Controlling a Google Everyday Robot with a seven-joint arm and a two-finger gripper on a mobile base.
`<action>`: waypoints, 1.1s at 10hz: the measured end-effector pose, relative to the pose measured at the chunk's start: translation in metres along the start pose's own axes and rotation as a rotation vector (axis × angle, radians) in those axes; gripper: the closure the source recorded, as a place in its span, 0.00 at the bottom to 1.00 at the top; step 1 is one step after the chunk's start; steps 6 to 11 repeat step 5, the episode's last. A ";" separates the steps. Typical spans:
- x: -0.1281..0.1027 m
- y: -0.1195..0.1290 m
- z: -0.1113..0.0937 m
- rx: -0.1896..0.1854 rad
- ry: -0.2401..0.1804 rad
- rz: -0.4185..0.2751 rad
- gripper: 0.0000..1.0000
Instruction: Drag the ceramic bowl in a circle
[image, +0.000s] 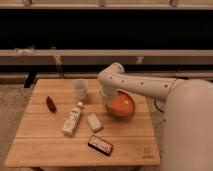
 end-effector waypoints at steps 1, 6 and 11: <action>0.003 -0.001 -0.003 0.011 0.004 0.001 0.20; 0.015 -0.003 -0.028 0.047 0.003 0.020 0.20; 0.015 -0.003 -0.028 0.047 0.003 0.020 0.20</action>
